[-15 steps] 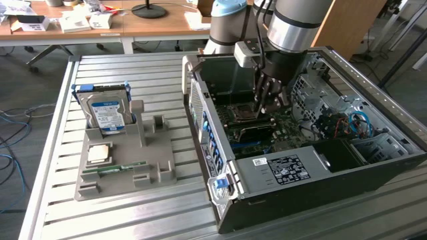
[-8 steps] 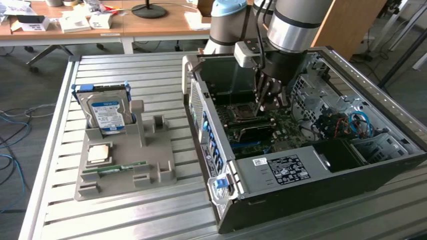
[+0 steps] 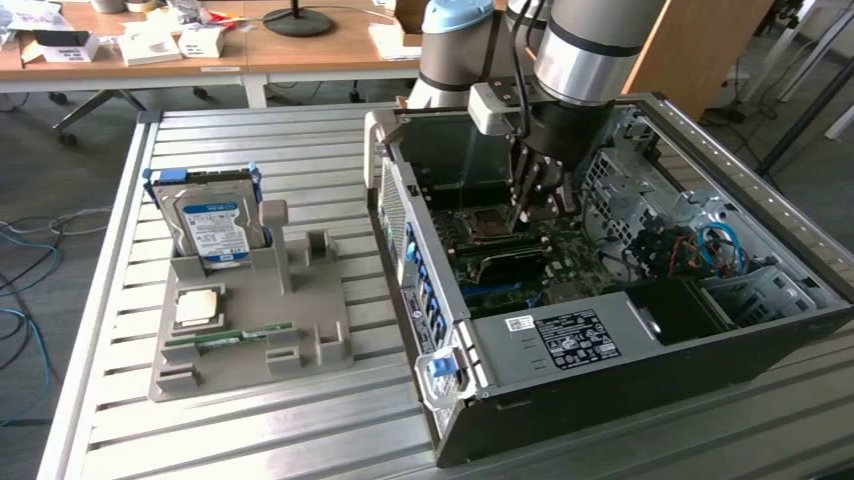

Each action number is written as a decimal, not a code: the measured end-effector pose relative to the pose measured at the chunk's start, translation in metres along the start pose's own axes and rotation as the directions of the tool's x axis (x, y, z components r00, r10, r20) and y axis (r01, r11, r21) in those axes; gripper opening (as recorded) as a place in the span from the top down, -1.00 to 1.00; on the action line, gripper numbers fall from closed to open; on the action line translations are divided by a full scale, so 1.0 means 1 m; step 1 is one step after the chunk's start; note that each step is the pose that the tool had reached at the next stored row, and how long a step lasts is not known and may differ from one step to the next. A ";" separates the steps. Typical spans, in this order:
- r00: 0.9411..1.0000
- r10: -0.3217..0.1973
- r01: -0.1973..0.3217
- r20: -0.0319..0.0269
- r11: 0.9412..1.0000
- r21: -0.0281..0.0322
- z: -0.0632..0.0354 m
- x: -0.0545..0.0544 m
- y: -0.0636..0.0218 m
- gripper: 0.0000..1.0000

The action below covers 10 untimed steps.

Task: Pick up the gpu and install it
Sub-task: 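Press down on the gpu until it lock into place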

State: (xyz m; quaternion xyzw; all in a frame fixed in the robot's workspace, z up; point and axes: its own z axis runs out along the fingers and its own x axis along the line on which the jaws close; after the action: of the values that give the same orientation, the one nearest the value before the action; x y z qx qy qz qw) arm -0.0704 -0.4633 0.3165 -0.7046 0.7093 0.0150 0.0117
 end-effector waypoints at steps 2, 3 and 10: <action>1.000 0.000 0.000 0.000 1.000 0.000 0.0000 0.000 0.0000 0.79; 1.000 0.000 0.000 0.000 1.000 0.000 0.0000 0.000 0.0000 0.79; 1.000 0.000 0.000 0.000 1.000 0.000 0.0051 0.000 0.0000 0.79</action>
State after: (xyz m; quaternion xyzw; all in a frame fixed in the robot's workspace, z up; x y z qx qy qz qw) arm -0.0704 -0.4633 0.3114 -0.7046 0.7093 0.0150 0.0117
